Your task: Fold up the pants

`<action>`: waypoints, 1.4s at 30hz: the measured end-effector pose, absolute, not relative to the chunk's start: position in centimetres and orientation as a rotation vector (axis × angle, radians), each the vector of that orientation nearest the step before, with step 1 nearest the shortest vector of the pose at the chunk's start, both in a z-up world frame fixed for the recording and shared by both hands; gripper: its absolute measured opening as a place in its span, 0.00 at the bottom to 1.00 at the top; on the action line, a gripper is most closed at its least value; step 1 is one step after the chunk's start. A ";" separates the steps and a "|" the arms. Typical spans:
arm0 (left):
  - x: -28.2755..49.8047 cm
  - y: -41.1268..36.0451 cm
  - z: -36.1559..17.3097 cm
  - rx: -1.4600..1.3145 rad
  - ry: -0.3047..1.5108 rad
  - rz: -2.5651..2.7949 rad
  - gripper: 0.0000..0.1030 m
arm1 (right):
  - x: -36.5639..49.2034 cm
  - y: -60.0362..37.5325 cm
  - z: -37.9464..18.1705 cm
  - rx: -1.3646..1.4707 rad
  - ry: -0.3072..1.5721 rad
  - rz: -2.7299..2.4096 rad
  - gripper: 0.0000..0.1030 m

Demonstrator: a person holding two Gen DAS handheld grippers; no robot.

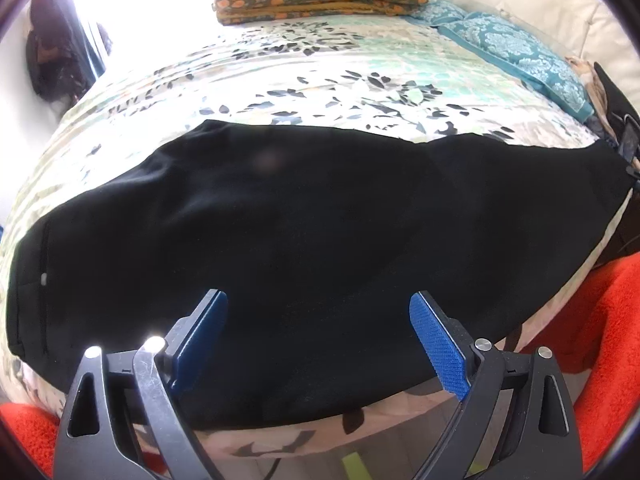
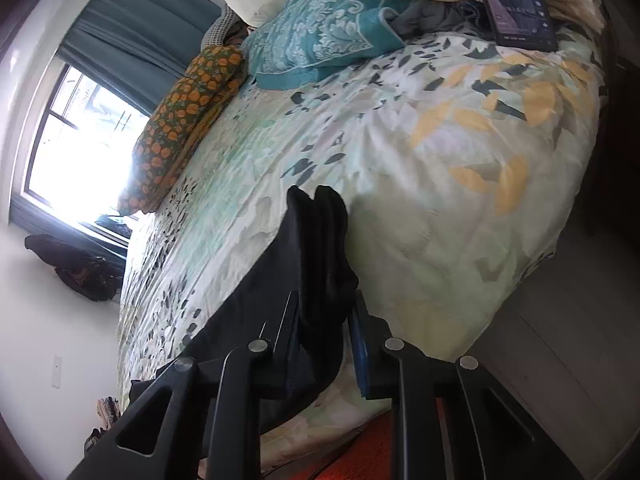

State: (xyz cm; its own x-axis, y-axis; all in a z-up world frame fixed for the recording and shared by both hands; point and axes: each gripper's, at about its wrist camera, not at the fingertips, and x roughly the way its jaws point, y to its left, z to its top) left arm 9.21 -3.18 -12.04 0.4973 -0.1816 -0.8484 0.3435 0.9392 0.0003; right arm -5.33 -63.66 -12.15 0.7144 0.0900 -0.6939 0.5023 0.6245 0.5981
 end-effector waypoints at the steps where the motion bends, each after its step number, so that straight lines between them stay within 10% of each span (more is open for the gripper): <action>1: 9.3 -3.2 -12.0 0.171 1.002 -0.322 0.91 | -5.0 -62.8 -11.2 0.876 0.746 -0.228 0.22; 9: 10.0 -0.4 -12.5 0.044 1.022 -0.265 0.91 | -0.2 -48.7 -6.2 0.867 0.734 0.168 0.21; 27: 10.6 6.0 -13.1 -0.131 1.017 -0.195 0.91 | 8.6 -18.9 -17.0 0.671 1.031 0.418 0.22; 30: 10.6 6.2 -12.8 -0.158 1.010 -0.215 0.91 | 8.5 -17.2 -16.9 0.551 1.049 0.411 0.44; 32: 10.5 6.4 -12.2 -0.182 0.999 -0.233 0.91 | 8.2 -16.1 -16.3 0.497 1.066 0.440 0.78; 42: 7.9 -2.2 -8.8 -0.089 0.931 -0.588 0.83 | 0.7 -20.8 -11.2 0.349 0.894 0.283 0.83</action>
State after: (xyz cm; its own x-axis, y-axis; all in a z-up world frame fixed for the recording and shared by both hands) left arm 7.91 -2.17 -8.76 0.4532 -0.5126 -0.7293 0.4379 0.8406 -0.3187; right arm 0.66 -20.82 -11.22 0.5959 0.3817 -0.7065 -0.0949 0.9071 0.4100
